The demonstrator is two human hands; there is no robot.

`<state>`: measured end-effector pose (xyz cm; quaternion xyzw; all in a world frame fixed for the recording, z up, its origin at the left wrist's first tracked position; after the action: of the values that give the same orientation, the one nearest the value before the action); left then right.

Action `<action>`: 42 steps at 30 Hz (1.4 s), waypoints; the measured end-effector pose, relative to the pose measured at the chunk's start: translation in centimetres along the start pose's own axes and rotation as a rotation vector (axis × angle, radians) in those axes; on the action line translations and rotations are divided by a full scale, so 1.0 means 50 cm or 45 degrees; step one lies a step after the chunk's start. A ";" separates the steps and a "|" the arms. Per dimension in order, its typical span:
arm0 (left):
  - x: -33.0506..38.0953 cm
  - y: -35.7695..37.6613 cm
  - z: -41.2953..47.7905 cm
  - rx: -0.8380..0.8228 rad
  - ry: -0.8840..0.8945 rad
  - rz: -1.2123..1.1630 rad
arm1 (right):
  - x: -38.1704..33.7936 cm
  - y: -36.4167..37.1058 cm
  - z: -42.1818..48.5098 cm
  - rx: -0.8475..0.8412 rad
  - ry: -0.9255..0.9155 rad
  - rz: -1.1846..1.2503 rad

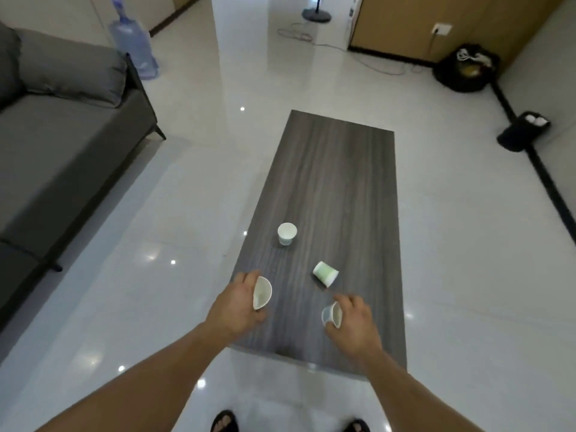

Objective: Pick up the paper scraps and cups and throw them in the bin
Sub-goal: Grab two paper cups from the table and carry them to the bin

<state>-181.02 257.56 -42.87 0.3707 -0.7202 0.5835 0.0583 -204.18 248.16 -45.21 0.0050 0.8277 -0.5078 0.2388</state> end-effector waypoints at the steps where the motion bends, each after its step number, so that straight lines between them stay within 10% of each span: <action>1: 0.052 0.004 -0.001 -0.005 0.047 0.016 | 0.046 -0.035 -0.023 0.044 0.042 0.023; 21: 1.055 0.414 0.059 -0.226 0.734 0.199 | 0.841 -0.516 -0.297 0.496 0.478 0.154; 42: 1.721 0.668 0.600 -0.300 0.861 0.257 | 1.400 -0.980 0.176 0.540 0.670 0.225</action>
<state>-252.48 192.40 -34.39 0.0750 -0.7553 0.5891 0.2774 -275.05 200.59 -35.44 0.2568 0.7334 -0.6271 0.0540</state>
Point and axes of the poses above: each hand's wrist, its own z-axis towards the middle knuckle, its own y-axis out of the palm, x = y × z, the point moved 10 cm from there along z, towards the middle knuckle, and after that the axes turned 1 degree about y, right-handed, at the moved point
